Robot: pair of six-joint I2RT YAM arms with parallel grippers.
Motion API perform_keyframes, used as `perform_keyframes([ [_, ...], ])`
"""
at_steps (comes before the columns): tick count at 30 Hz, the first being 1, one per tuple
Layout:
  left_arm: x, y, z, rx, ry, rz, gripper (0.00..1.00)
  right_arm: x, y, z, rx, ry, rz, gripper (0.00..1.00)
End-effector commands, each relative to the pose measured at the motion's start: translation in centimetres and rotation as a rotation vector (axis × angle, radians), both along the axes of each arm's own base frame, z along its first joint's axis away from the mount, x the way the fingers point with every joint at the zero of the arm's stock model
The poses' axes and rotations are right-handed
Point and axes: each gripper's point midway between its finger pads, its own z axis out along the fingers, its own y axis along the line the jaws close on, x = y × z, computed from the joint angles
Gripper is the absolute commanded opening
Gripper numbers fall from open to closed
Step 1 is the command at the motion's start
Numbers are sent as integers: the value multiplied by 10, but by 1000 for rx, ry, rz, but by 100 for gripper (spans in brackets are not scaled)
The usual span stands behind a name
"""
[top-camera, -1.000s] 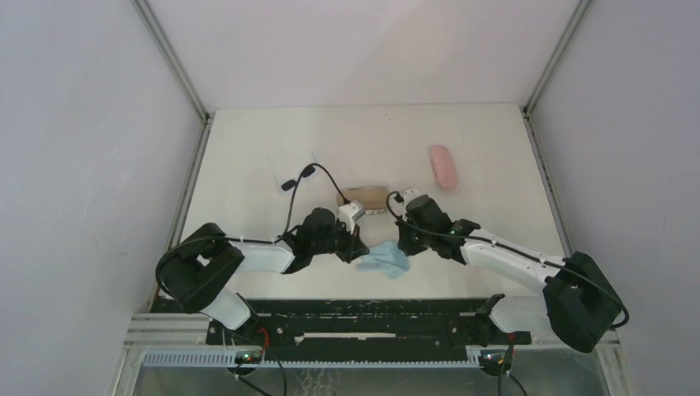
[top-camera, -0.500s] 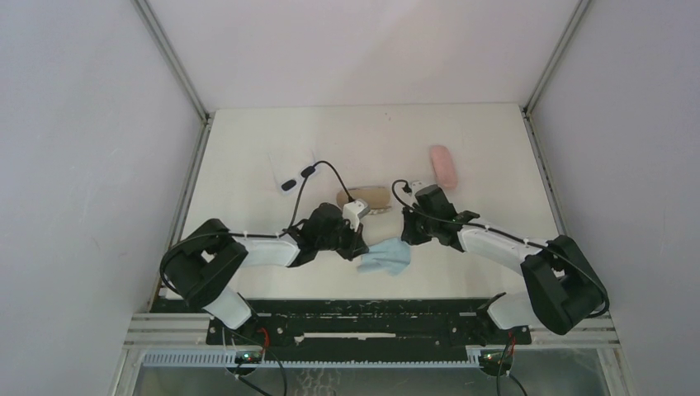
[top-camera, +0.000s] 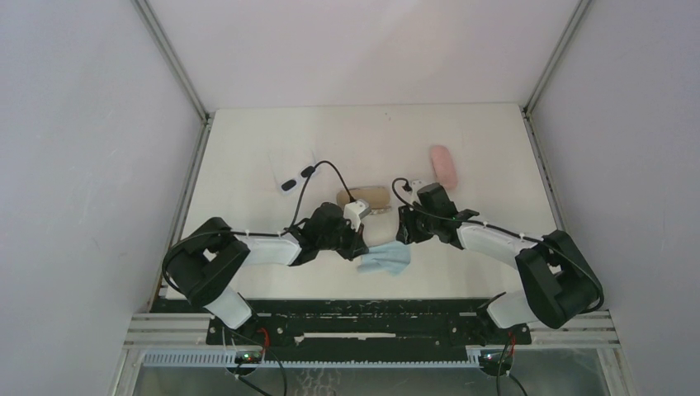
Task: Organize the sunglasses
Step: Fold the glasses cleaning cloth at the center of the board.
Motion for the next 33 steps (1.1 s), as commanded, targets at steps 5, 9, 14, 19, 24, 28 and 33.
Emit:
perform_keyframes([
  [5, 15, -3, 7, 8, -70, 18, 0, 15, -9, 1, -27, -47, -32, 44],
  [9, 16, 1, 1, 24, -64, 39, 0, 14, -9, 0, -21, -36, -28, 45],
  [14, 18, 5, -4, 32, -55, 61, 0, 9, -6, 0, -4, -19, -8, 47],
  [19, 20, 6, -5, 30, -49, 68, 0, 5, -5, 1, 9, -7, 5, 47],
  [24, 20, 4, -3, 21, -46, 61, 0, 4, -4, 9, 22, -15, 1, 48],
  [28, 21, 1, 1, 14, -43, 58, 0, 0, -7, 19, 3, -47, 6, 48],
  [33, 26, -5, 10, 3, -39, 55, 0, -1, -5, 24, -5, -61, 13, 48],
])
